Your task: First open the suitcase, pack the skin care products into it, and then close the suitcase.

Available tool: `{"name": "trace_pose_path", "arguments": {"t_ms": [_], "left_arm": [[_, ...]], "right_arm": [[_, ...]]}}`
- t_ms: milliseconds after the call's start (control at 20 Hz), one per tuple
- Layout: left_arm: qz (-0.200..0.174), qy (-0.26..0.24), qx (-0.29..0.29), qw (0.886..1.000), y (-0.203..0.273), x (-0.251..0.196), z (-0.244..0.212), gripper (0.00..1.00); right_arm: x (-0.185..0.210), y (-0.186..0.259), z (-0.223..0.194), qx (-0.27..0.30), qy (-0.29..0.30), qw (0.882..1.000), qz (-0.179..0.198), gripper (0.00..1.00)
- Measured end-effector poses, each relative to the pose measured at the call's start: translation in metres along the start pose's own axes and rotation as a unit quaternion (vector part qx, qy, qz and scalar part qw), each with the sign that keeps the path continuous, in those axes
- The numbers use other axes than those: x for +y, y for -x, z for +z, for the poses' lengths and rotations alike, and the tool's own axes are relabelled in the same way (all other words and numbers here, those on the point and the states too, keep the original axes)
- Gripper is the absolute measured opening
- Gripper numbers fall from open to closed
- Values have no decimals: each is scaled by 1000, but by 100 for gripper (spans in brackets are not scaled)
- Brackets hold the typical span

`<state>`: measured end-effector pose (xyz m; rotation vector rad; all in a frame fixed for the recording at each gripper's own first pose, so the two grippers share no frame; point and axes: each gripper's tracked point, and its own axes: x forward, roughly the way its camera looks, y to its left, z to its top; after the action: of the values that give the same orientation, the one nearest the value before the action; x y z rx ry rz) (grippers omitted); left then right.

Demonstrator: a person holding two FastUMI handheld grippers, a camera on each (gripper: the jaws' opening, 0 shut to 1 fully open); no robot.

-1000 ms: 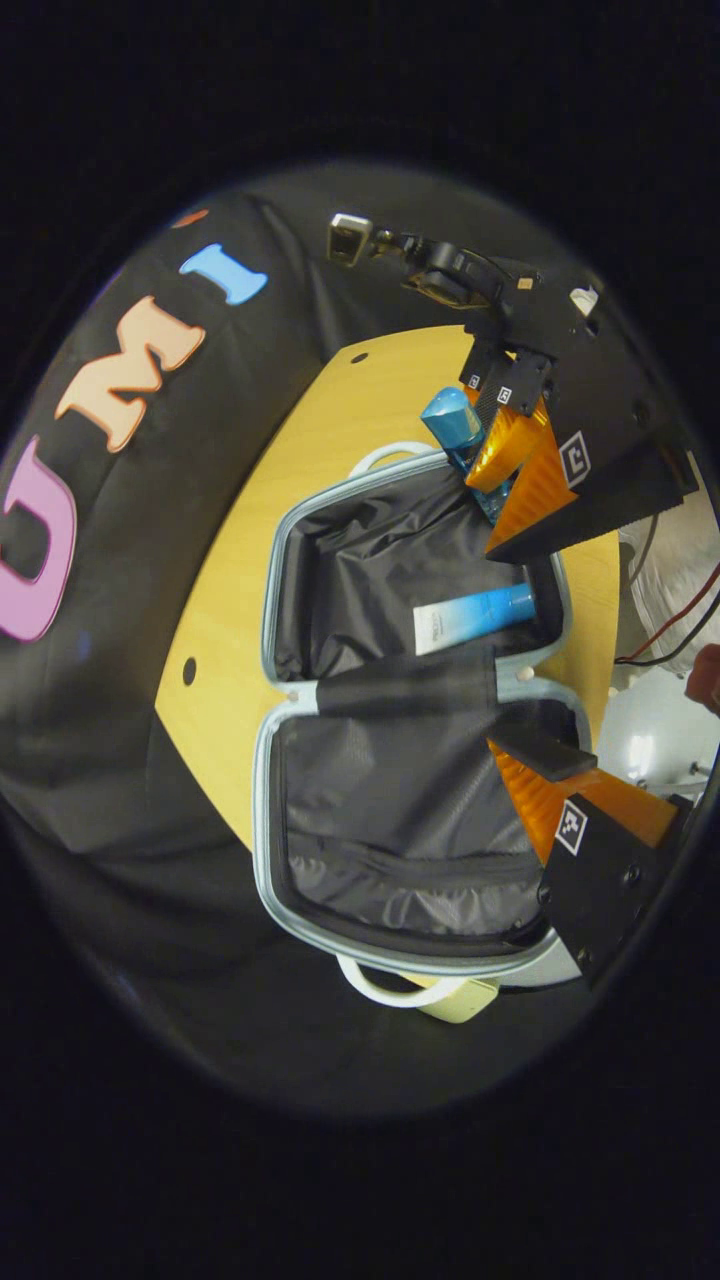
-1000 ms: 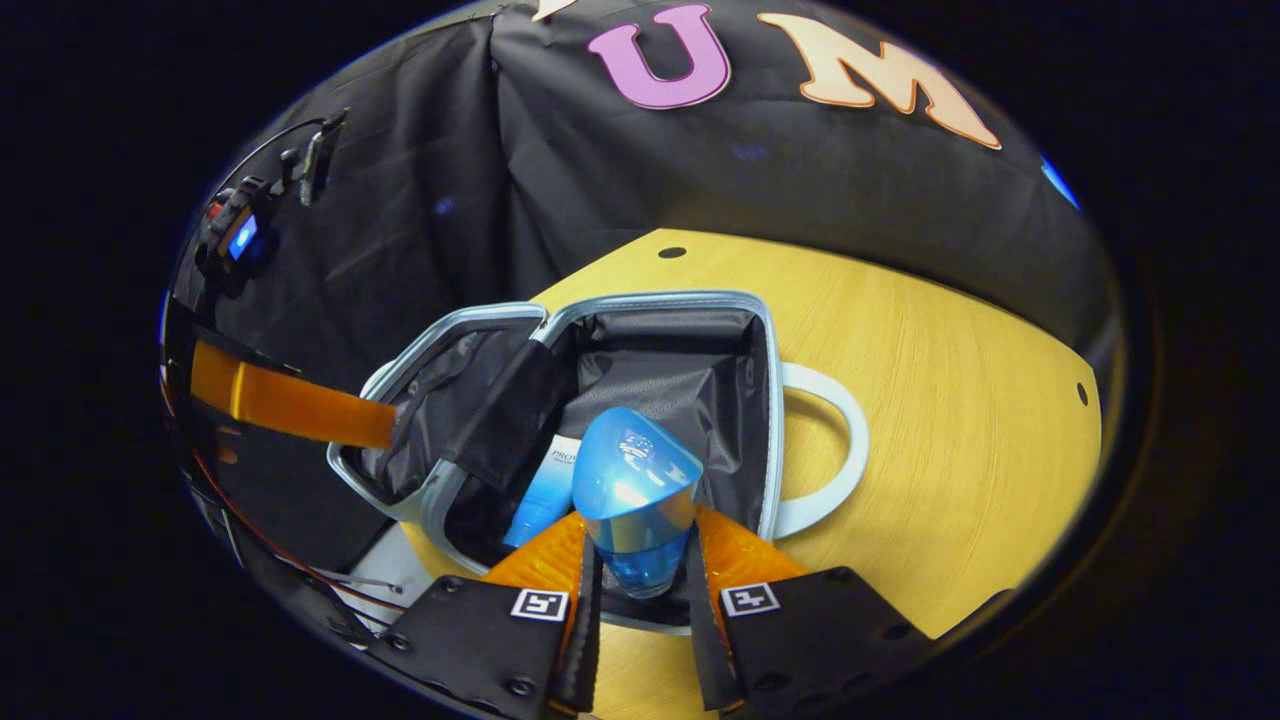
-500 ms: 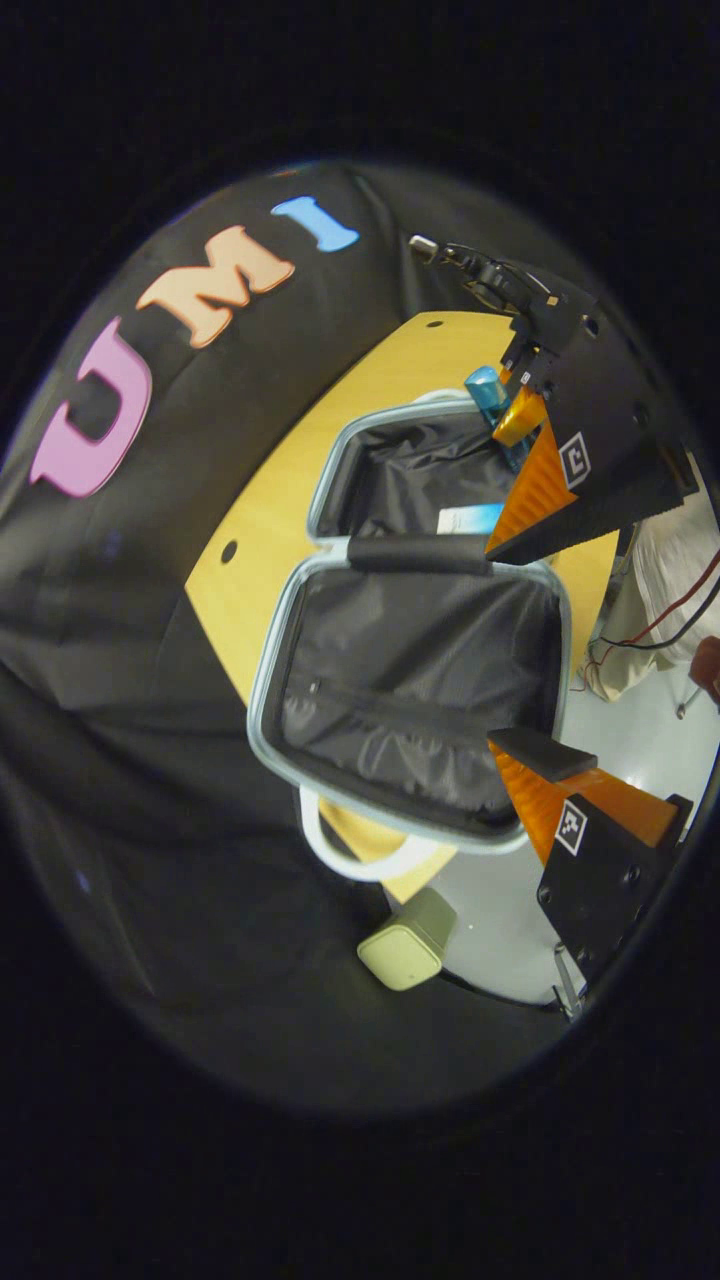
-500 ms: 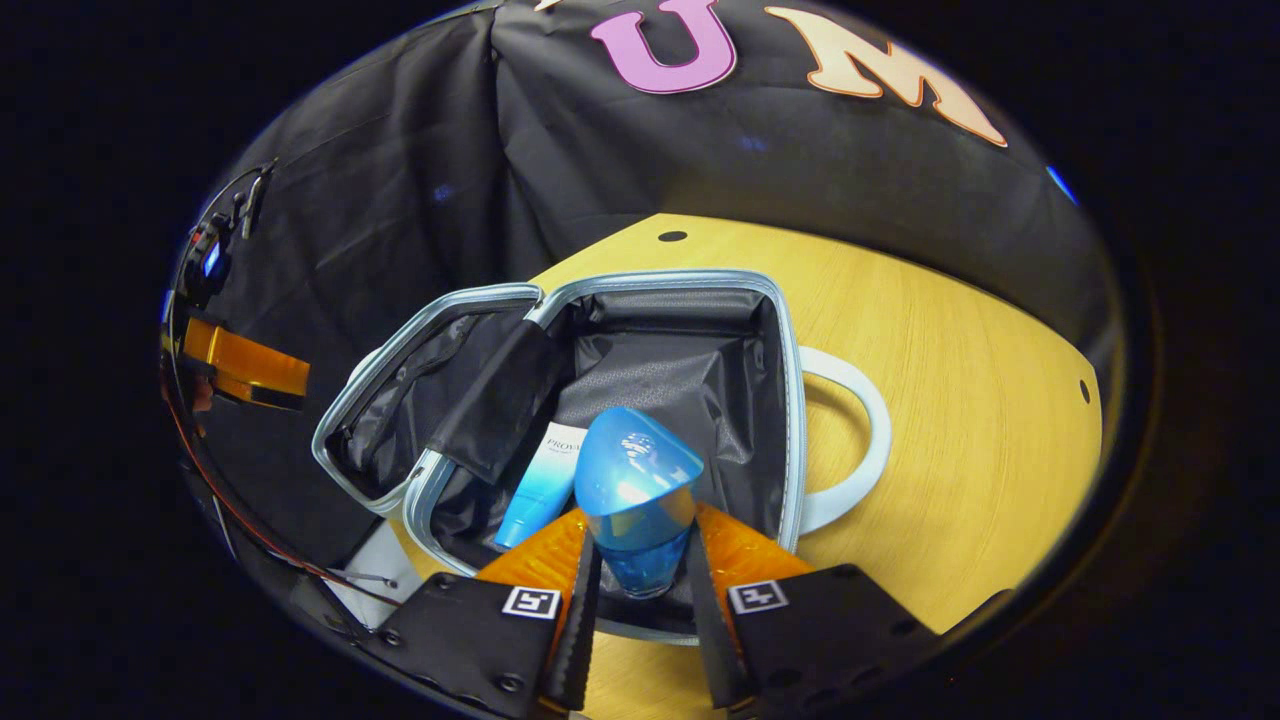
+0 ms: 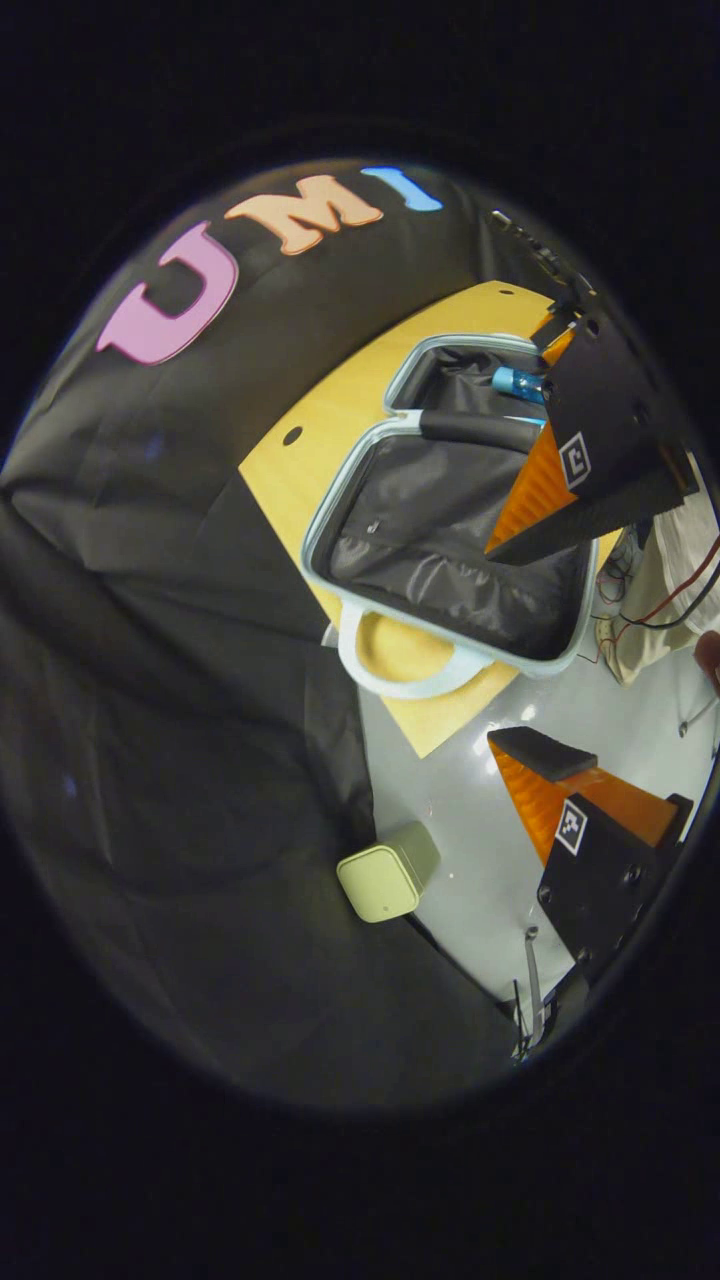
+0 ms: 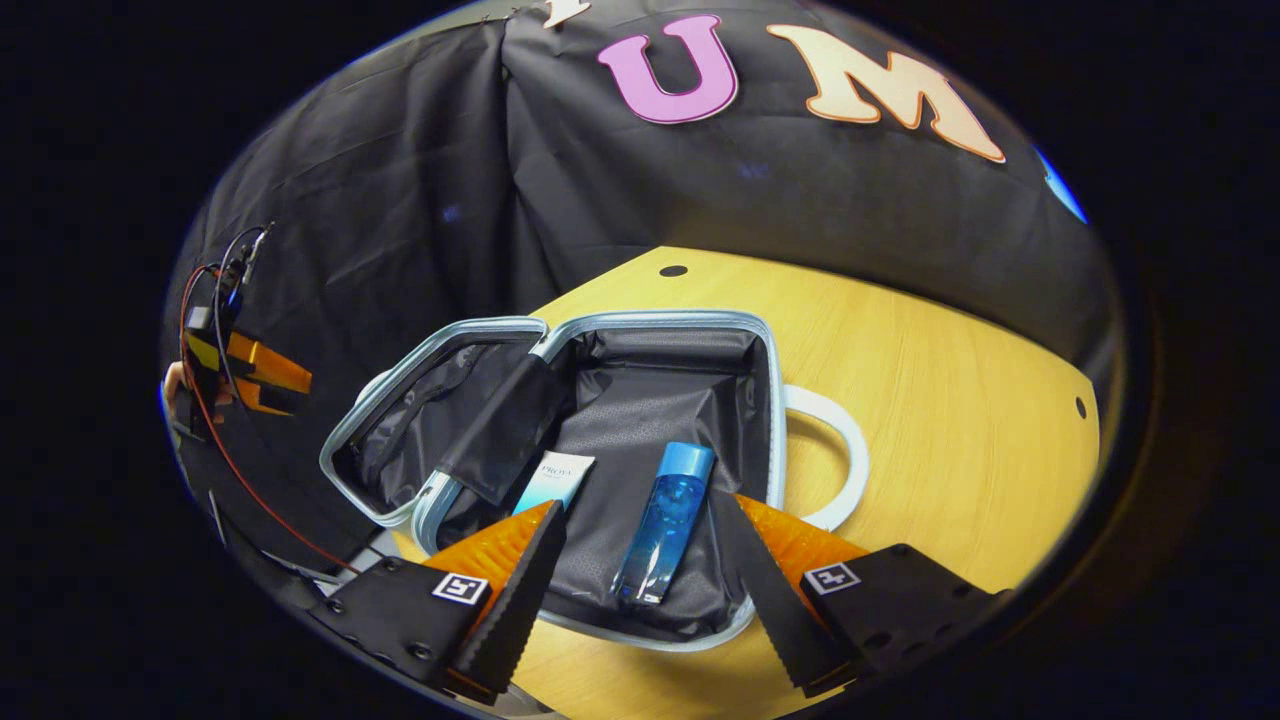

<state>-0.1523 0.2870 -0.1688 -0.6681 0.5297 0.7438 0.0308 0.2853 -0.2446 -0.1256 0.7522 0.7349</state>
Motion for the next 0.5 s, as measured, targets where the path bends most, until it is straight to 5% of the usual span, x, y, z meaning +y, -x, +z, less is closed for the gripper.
{"name": "trace_pose_path", "arguments": {"t_ms": [200,500], "left_arm": [[-13,25,-10,1000,-25,18,20,96],[-43,72,12,996,-77,23,22,92]], "right_arm": [[-3,27,9,-25,1,1000,2,98],[-40,80,16,-54,-21,997,-42,98]]}}
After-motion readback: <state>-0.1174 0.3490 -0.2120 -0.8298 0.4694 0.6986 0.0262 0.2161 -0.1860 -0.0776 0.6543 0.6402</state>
